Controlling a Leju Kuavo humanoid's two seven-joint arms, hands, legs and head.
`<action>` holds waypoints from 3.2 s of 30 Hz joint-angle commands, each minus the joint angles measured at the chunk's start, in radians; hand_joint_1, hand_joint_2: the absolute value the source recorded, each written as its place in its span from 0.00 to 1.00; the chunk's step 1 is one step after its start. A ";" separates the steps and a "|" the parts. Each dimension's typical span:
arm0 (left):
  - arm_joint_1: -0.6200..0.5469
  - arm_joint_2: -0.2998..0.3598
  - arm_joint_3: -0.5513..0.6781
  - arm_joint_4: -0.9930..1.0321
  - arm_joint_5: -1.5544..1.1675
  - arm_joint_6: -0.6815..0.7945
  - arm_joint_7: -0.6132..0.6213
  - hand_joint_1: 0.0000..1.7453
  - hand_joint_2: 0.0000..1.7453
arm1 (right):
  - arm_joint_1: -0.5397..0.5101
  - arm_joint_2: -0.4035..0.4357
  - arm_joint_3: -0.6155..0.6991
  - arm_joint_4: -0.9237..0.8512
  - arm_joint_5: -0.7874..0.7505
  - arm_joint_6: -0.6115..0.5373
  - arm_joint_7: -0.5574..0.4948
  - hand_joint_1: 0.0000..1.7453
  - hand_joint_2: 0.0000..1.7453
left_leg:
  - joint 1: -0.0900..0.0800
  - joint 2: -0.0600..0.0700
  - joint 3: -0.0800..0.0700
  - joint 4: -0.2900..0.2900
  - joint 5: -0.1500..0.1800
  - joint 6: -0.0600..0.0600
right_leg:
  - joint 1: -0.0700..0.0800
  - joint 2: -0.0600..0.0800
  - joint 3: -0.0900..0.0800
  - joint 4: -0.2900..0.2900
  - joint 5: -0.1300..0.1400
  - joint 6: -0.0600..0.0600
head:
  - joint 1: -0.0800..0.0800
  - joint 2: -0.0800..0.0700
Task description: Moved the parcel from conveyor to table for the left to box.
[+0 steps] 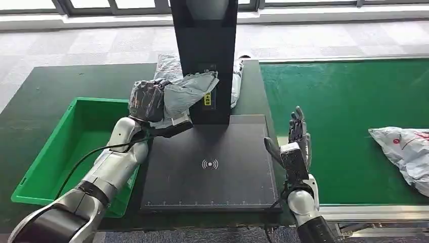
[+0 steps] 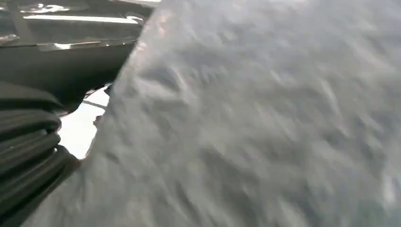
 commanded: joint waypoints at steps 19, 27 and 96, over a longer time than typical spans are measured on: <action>0.143 0.453 -0.111 -0.130 -0.547 -0.046 0.868 1.00 1.00 | -0.065 -0.042 0.142 0.106 -0.041 -0.007 0.028 0.00 1.00 | 0.003 0.006 0.003 -0.004 0.002 -0.003 | 0.002 0.009 -0.001 -0.002 0.001 -0.004 | 0.000 0.000; 0.231 0.435 0.014 -0.094 -0.547 -0.020 0.868 1.00 1.00 | -0.011 -0.028 0.113 0.037 0.019 -0.011 0.075 0.00 1.00 | 0.002 0.005 0.000 -0.002 0.001 -0.004 | 0.002 0.008 -0.004 0.000 0.001 -0.004 | 0.000 0.000; 0.387 -0.118 0.109 -0.285 0.903 -0.552 -0.128 0.00 1.00 | 0.038 0.033 -0.061 0.067 0.295 -0.016 0.163 0.00 1.00 | -0.001 0.000 -0.001 -0.001 0.001 0.002 | -0.003 0.003 -0.001 -0.005 0.003 0.000 | 0.000 0.000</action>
